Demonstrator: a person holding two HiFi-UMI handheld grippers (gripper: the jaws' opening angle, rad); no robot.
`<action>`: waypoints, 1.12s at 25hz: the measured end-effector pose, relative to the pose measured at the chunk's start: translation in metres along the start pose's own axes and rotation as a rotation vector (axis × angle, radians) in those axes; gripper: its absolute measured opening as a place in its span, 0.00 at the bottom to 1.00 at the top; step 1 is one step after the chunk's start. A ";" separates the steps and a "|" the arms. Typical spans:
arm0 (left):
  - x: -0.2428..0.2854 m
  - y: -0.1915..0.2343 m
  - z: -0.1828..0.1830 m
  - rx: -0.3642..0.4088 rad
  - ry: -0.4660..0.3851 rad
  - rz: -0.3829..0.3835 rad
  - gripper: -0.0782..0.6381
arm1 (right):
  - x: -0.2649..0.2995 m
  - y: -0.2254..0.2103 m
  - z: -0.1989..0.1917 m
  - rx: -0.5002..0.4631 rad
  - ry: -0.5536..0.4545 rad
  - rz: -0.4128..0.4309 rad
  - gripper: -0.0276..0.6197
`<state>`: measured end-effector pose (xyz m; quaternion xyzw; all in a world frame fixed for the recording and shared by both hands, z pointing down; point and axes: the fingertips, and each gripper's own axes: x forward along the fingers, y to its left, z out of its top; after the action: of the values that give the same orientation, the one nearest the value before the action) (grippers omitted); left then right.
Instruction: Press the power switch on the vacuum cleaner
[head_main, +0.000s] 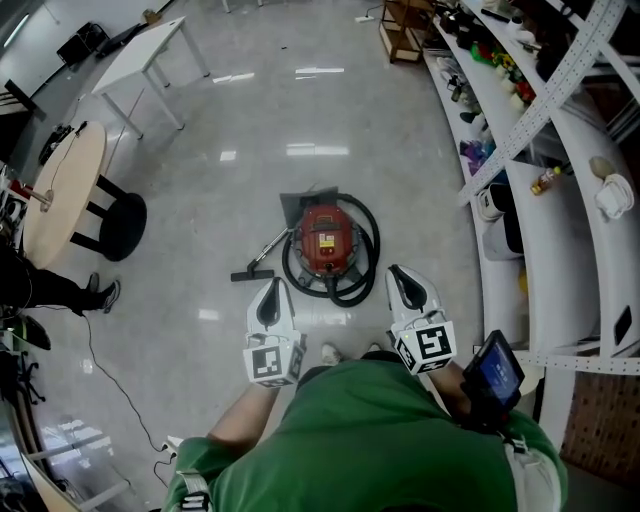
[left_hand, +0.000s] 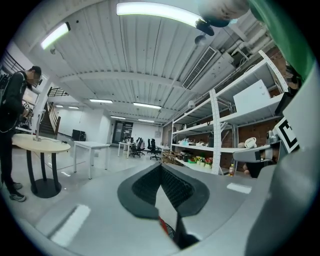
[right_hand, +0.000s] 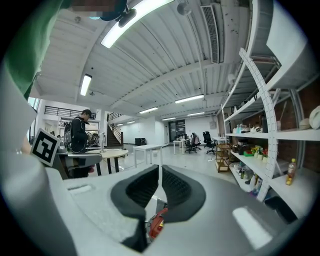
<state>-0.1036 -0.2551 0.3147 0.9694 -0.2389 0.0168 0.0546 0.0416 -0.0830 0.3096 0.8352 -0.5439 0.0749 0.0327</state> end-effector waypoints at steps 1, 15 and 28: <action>0.000 -0.003 0.001 -0.005 0.004 0.006 0.12 | -0.004 -0.004 0.001 0.000 -0.003 -0.001 0.08; -0.011 -0.044 -0.005 -0.014 0.014 -0.019 0.12 | -0.050 -0.026 -0.002 0.010 -0.012 -0.022 0.05; -0.026 -0.058 -0.008 -0.018 0.024 -0.032 0.12 | -0.067 -0.022 -0.009 0.006 -0.004 -0.027 0.05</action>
<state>-0.0999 -0.1912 0.3154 0.9723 -0.2227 0.0254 0.0662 0.0342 -0.0120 0.3085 0.8428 -0.5322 0.0744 0.0304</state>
